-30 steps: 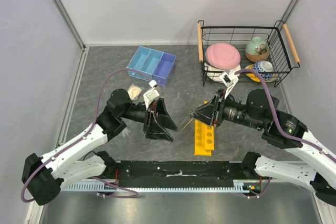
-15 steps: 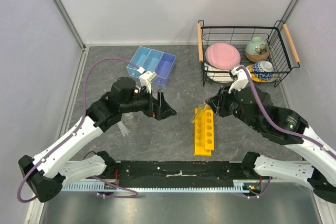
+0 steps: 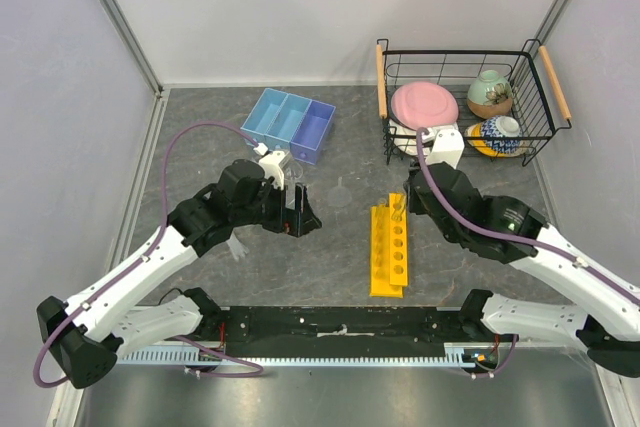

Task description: Organize the chemistry lab equipment

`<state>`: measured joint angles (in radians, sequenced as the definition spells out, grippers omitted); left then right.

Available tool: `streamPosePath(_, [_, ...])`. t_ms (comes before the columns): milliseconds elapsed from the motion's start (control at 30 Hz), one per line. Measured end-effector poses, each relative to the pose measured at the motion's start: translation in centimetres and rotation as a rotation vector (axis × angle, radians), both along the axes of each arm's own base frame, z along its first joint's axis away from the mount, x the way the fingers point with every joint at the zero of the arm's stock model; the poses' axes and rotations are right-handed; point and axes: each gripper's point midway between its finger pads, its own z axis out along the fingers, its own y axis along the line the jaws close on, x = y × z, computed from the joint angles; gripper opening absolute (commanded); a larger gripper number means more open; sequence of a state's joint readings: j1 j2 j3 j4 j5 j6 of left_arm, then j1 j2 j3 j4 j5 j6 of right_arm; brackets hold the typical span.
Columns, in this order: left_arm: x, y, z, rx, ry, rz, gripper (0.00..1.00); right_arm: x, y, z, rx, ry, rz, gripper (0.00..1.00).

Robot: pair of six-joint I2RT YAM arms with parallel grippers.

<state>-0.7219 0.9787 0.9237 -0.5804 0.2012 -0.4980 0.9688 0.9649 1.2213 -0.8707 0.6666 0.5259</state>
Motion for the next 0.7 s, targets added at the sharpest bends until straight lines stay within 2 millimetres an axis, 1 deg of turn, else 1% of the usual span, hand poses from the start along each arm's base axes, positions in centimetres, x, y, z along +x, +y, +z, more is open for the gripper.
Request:
streamPosePath(167, [0.1, 0.3, -0.6, 0.021, 0.0, 0.008, 0.95, 0.6, 0.2, -1.1, -0.04, 0.007, -0.023, 0.22])
streamPosePath(267, [0.0, 0.4, -0.6, 0.025, -0.003, 0.005, 0.95, 0.7, 0.1, -1.7, -0.053, 0.008, -0.03, 0.22])
streamPosePath(500, [0.0, 0.5, -0.5, 0.027, -0.011, 0.0, 0.95, 1.3, 0.3, -2.0, -0.065, -0.002, -0.044, 0.22])
streamPosePath(700, [0.0, 0.5, -0.6, 0.03, -0.015, -0.004, 0.95, 1.5, 0.2, -2.7, -0.087, -0.002, -0.056, 0.22])
